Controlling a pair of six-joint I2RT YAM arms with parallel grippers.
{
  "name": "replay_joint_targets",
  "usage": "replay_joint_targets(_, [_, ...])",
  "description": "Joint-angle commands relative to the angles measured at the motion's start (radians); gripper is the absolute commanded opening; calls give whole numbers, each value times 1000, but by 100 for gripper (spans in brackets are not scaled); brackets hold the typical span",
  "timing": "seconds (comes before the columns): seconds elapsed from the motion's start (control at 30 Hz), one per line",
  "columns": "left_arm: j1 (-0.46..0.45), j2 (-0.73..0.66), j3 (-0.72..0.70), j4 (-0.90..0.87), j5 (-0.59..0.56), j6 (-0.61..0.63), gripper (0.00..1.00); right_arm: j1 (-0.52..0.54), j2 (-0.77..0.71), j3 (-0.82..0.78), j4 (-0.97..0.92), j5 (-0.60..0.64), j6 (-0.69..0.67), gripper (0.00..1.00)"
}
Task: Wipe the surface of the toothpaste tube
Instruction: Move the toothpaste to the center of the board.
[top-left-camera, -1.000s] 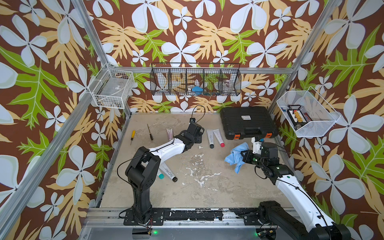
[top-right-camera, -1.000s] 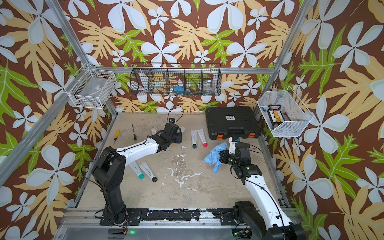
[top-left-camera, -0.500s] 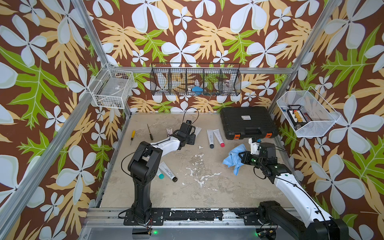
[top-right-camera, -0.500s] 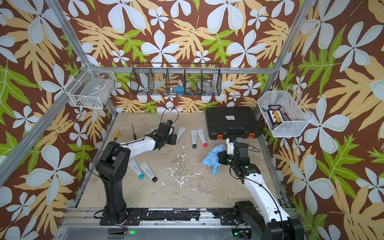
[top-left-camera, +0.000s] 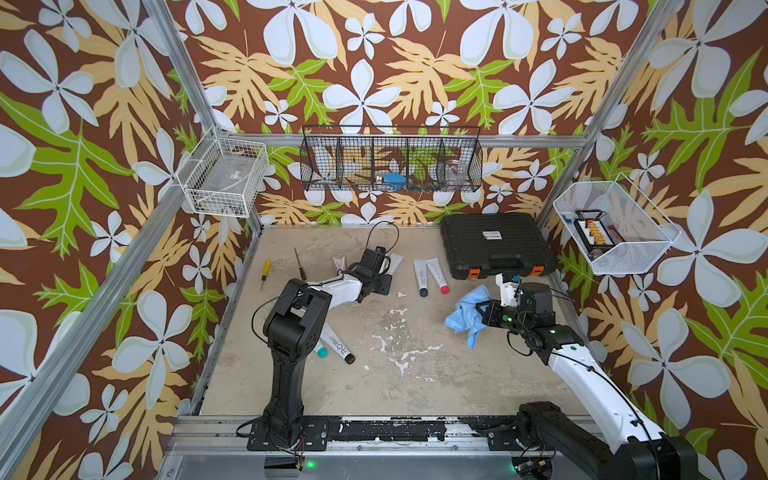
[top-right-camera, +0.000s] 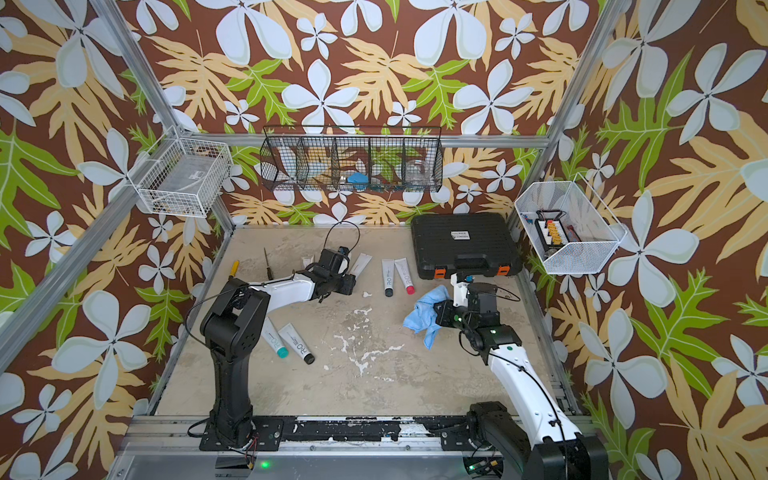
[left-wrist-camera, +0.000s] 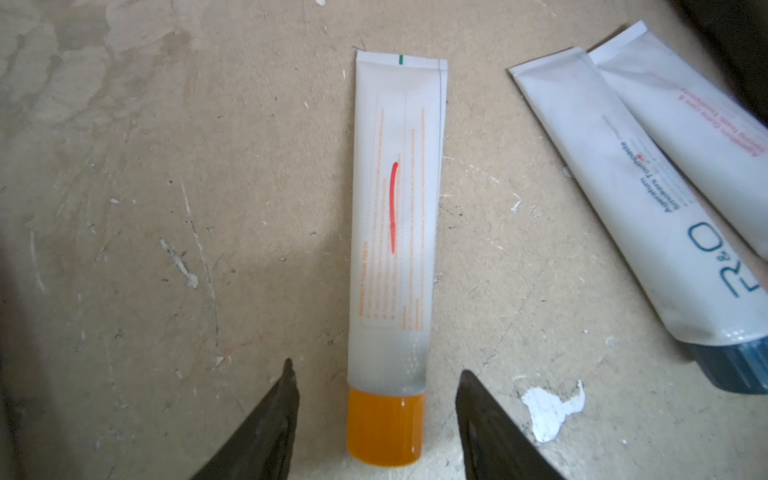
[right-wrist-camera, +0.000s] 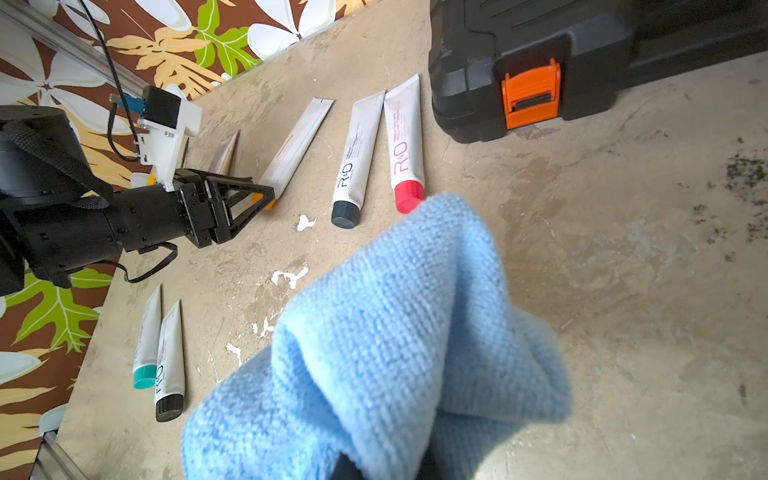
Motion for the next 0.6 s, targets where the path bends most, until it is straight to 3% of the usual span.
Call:
replay_joint_targets(0.0, [2, 17, 12, 9, 20, 6, 59, 1, 3, 8, -2, -9, -11, 0])
replay_joint_targets(0.2, [2, 27, 8, 14, 29, -8, 50, 0, 42, 43, -1, -85, 5, 0])
replay_joint_targets(0.57, [2, 25, -2, 14, 37, -7, 29, 0, 57, 63, -5, -77, 3, 0])
